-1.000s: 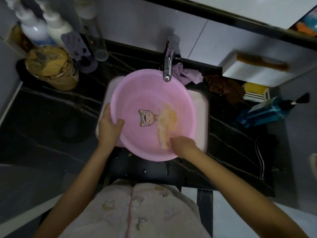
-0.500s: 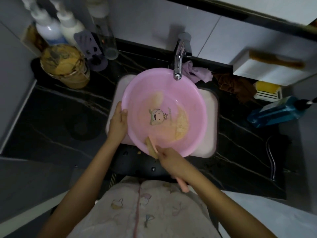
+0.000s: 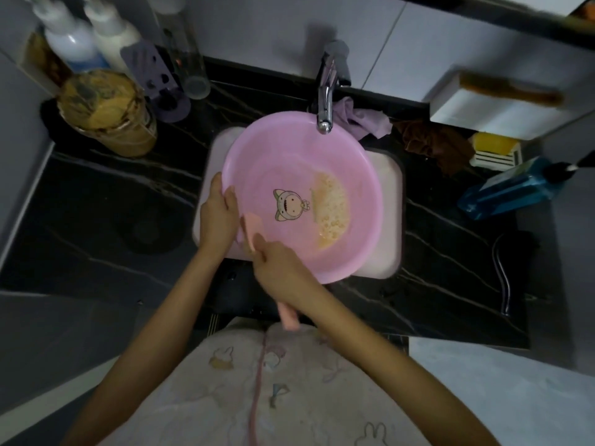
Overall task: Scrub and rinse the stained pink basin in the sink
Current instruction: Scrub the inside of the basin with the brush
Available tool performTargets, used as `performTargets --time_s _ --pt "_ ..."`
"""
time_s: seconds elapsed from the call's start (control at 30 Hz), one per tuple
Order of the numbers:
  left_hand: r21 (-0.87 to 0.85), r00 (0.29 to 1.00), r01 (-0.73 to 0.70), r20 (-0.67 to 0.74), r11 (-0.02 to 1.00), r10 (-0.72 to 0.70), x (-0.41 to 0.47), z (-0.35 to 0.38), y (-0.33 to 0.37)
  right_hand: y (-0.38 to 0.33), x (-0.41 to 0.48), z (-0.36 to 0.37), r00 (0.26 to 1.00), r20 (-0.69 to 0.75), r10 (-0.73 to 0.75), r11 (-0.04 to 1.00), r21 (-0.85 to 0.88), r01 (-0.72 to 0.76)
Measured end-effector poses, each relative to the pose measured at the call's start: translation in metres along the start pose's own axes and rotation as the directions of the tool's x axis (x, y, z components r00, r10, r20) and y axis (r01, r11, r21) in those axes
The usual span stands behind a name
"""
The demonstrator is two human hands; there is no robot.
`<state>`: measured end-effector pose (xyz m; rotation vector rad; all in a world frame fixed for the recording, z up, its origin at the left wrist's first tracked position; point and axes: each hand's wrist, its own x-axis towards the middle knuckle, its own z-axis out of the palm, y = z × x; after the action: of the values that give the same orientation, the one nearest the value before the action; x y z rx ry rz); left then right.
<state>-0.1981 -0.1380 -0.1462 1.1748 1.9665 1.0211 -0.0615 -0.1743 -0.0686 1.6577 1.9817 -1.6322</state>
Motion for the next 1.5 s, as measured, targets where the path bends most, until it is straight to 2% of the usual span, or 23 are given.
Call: performTargets --time_s 0.03,0.1,0.17,0.23,0.3,0.43,0.5,0.53,0.6,0.73,0.87,0.9,0.97,1.03,1.1,1.17,1.23,1.3,1.37,1.43,1.5 --pt "0.003 1.000 0.008 -0.003 1.000 -0.008 0.001 0.000 -0.002 0.000 0.000 0.005 1.000 -0.012 -0.015 1.000 0.005 0.015" --pt "0.019 1.000 0.007 0.008 1.000 -0.007 0.001 -0.001 -0.002 0.028 -0.014 -0.001 1.000 0.016 0.000 0.996 -0.088 0.001" --pt "0.014 1.000 -0.006 0.013 1.000 0.006 0.002 -0.003 -0.003 0.075 -0.032 -0.027 0.991 0.054 0.125 0.965 -0.237 -0.109" --pt "0.013 1.000 -0.023 0.020 1.000 0.022 0.003 -0.006 -0.005 0.109 -0.038 -0.061 0.964 0.006 0.265 0.898 -0.365 -0.244" --pt "0.012 0.998 -0.045 0.032 0.999 0.045 0.002 -0.008 -0.005 0.125 -0.025 -0.095 0.944 -0.059 0.324 0.836 -0.450 -0.315" --pt "-0.010 0.997 -0.059 0.054 0.998 0.060 0.000 -0.010 0.000 0.116 0.029 -0.142 0.929 -0.256 0.267 0.637 -0.676 -0.370" --pt "-0.006 0.996 -0.065 0.054 0.998 0.065 0.001 -0.010 0.000 0.110 0.048 -0.146 0.923 -0.351 0.160 0.597 -0.710 -0.374" --pt "0.001 0.996 -0.067 0.057 0.998 0.066 0.001 -0.011 0.000 0.110 0.054 -0.142 0.928 -0.349 0.128 0.572 -0.738 -0.357" --pt "0.013 0.996 -0.068 0.062 0.998 0.067 0.000 -0.010 0.001 0.110 0.054 -0.126 0.935 -0.303 0.184 0.574 -0.739 -0.352" --pt "0.017 0.996 -0.070 0.059 0.997 0.069 0.000 -0.010 0.009 0.117 0.037 -0.090 0.937 -0.061 0.343 0.609 -0.745 -0.272" --pt "0.022 0.995 -0.079 0.058 0.997 0.078 0.001 -0.010 0.009 0.109 0.032 -0.097 0.925 -0.127 0.359 0.611 -0.717 -0.336" --pt "0.027 0.996 -0.072 0.059 0.997 0.071 0.001 -0.010 0.007 0.103 0.029 -0.093 0.930 -0.092 0.356 0.633 -0.709 -0.312" --pt "0.030 0.996 -0.065 0.057 0.997 0.064 0.002 -0.010 0.006 0.091 0.025 -0.075 0.949 0.077 0.306 0.702 -0.692 -0.171" --pt "0.036 0.996 -0.072 0.060 0.997 0.069 0.002 -0.009 0.006 0.076 0.022 -0.056 0.969 0.174 0.174 0.755 -0.656 -0.017" --pt "0.048 0.996 -0.074 0.054 0.996 0.071 0.001 -0.008 0.008 0.061 0.034 -0.046 0.987 0.161 -0.016 0.791 -0.602 0.111" --pt "0.064 0.996 -0.069 0.052 0.996 0.066 0.001 -0.008 0.008 0.051 0.059 -0.038 0.989 0.072 -0.126 0.848 -0.510 0.145" --pt "0.083 0.997 -0.066 0.056 0.994 0.062 0.003 -0.009 0.008 0.043 0.081 -0.038 0.992 -0.066 -0.107 0.888 -0.455 0.066" --pt "0.080 0.996 -0.070 0.063 0.994 0.065 0.003 -0.012 0.006 0.050 0.096 -0.052 0.977 -0.209 0.050 0.932 -0.341 -0.120" --pt "0.065 0.995 -0.070 0.078 0.995 0.065 0.003 -0.013 0.007 0.067 0.091 -0.064 0.926 -0.304 0.226 0.904 -0.289 -0.315" --pt "0.064 0.994 -0.072 0.082 0.995 0.067 0.004 -0.012 0.009 0.073 0.070 -0.057 0.917 -0.261 0.301 0.855 -0.351 -0.381" --pt "0.071 0.993 -0.086 0.086 0.994 0.080 0.004 -0.011 0.011 0.064 0.054 -0.034 0.966 -0.135 0.220 0.863 -0.434 -0.258"
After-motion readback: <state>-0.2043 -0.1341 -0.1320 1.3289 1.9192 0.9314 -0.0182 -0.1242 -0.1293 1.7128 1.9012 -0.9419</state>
